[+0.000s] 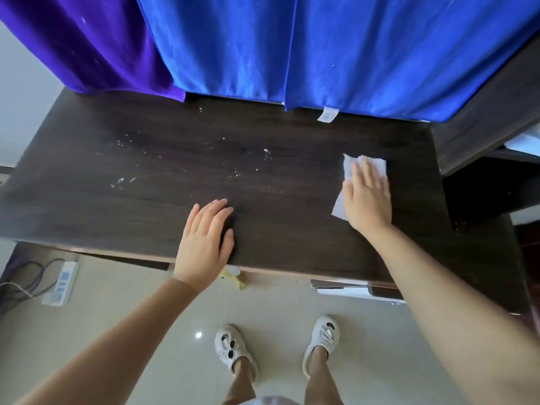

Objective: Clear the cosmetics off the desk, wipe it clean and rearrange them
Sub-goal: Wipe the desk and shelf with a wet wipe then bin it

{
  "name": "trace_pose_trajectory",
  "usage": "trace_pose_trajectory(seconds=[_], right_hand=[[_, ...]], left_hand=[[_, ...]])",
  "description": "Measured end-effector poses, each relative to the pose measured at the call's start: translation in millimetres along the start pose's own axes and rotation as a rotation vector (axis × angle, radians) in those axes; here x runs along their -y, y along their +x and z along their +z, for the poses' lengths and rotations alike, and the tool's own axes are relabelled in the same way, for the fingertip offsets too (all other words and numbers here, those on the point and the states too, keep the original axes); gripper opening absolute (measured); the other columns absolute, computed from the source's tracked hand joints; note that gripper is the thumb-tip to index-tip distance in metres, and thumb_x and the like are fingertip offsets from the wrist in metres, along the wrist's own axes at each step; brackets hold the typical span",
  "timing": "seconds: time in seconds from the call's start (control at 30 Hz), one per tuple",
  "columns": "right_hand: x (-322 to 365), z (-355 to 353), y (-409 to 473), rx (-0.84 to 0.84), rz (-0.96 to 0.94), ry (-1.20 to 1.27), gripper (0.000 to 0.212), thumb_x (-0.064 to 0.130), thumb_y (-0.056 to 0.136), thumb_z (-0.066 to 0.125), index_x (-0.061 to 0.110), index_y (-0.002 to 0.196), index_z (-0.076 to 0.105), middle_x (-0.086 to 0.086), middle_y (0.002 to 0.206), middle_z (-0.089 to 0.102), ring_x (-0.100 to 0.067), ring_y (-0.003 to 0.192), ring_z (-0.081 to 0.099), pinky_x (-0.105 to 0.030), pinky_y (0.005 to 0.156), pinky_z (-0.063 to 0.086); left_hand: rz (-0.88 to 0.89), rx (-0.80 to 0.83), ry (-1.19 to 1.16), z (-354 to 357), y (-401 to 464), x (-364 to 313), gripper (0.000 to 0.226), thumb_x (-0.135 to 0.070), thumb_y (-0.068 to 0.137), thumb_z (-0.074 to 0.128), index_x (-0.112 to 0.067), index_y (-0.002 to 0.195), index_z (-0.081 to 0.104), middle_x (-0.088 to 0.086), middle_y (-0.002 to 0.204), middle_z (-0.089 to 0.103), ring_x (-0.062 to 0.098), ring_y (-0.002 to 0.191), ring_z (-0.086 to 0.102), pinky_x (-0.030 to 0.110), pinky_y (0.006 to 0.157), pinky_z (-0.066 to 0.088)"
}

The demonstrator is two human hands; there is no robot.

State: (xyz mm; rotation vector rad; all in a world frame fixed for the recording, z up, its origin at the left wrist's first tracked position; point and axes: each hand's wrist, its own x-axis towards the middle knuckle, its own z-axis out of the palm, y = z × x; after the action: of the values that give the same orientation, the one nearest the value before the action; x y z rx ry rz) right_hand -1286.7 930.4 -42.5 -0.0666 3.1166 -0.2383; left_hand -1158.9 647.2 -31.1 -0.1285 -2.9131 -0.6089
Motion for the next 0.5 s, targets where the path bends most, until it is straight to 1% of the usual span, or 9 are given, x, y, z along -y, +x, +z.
trace_pose_trajectory(seconds=[0.07,0.1,0.13,0.2,0.27,0.33,0.4,0.43,0.5], right_hand=[[13,2,-6,-0.042,0.297,0.028,0.051,0.025,0.098,0.027,0.007,0.145,0.021,-0.011,0.157,0.014,-0.023,0.145,0.009,-0.046,0.118,0.009],[34,3,-14,-0.046,0.352,0.055,0.052,0.025,0.098,0.027,0.006,0.146,0.019,-0.011,0.157,0.012,-0.023,0.146,0.008,-0.046,0.118,0.009],[60,8,-24,-0.042,0.334,0.076,0.053,0.027,0.098,0.027,0.006,0.146,0.016,-0.011,0.158,0.010,-0.023,0.146,0.006,-0.046,0.118,0.007],[122,22,-46,-0.018,0.132,0.108,0.055,0.031,0.098,0.022,0.007,0.147,0.012,-0.010,0.158,0.007,-0.022,0.146,0.004,-0.043,0.117,0.001],[180,34,-70,0.032,-0.120,0.118,0.061,0.036,0.093,0.009,0.008,0.147,0.011,-0.011,0.157,0.009,-0.024,0.146,0.005,-0.042,0.118,-0.004],[214,38,-85,0.072,-0.347,0.113,0.061,0.035,0.092,0.012,0.007,0.146,0.021,-0.012,0.155,0.021,-0.026,0.144,0.016,-0.044,0.118,0.004],[209,35,-84,0.110,-0.547,0.104,0.056,0.034,0.094,0.021,0.007,0.141,0.033,-0.010,0.151,0.032,-0.024,0.141,0.028,-0.043,0.117,0.014],[193,34,-79,0.112,-0.607,0.083,0.055,0.033,0.094,0.023,0.007,0.140,0.037,-0.008,0.149,0.036,-0.025,0.139,0.031,-0.042,0.116,0.014],[145,28,-68,0.083,-0.521,0.010,0.056,0.034,0.093,0.020,0.008,0.140,0.037,-0.009,0.149,0.037,-0.027,0.138,0.034,-0.040,0.112,0.014]], left_hand=[[-0.032,-0.014,0.034,-11,2,28,0.040,-0.024,0.091,0.033,-0.001,0.120,0.050,0.015,0.130,0.052,0.025,0.124,0.039,0.039,0.114,0.015],[-0.054,-0.031,0.037,-15,2,40,0.041,-0.024,0.091,0.032,-0.001,0.120,0.050,0.015,0.130,0.052,0.026,0.124,0.039,0.041,0.113,0.017],[-0.081,-0.051,0.031,-18,2,50,0.042,-0.024,0.091,0.032,-0.001,0.121,0.050,0.015,0.130,0.052,0.027,0.124,0.040,0.043,0.113,0.018],[-0.133,-0.089,0.001,-22,1,60,0.043,-0.024,0.090,0.031,0.000,0.121,0.049,0.015,0.130,0.051,0.028,0.125,0.040,0.044,0.113,0.018],[-0.144,-0.105,-0.020,-23,2,62,0.043,-0.024,0.090,0.030,-0.001,0.121,0.048,0.015,0.130,0.051,0.027,0.125,0.040,0.042,0.114,0.017],[-0.120,-0.102,-0.008,-21,1,62,0.042,-0.024,0.090,0.030,-0.002,0.121,0.049,0.014,0.129,0.053,0.026,0.124,0.041,0.041,0.113,0.015],[-0.114,-0.088,0.016,-20,1,61,0.042,-0.025,0.091,0.030,-0.003,0.120,0.051,0.013,0.129,0.054,0.026,0.124,0.043,0.039,0.113,0.014],[-0.115,-0.075,0.033,-20,2,62,0.042,-0.026,0.090,0.030,-0.003,0.119,0.052,0.012,0.129,0.055,0.027,0.123,0.044,0.039,0.113,0.014],[-0.113,-0.047,0.075,-20,1,63,0.043,-0.027,0.090,0.030,-0.004,0.116,0.055,0.012,0.128,0.055,0.028,0.123,0.045,0.041,0.113,0.015]])
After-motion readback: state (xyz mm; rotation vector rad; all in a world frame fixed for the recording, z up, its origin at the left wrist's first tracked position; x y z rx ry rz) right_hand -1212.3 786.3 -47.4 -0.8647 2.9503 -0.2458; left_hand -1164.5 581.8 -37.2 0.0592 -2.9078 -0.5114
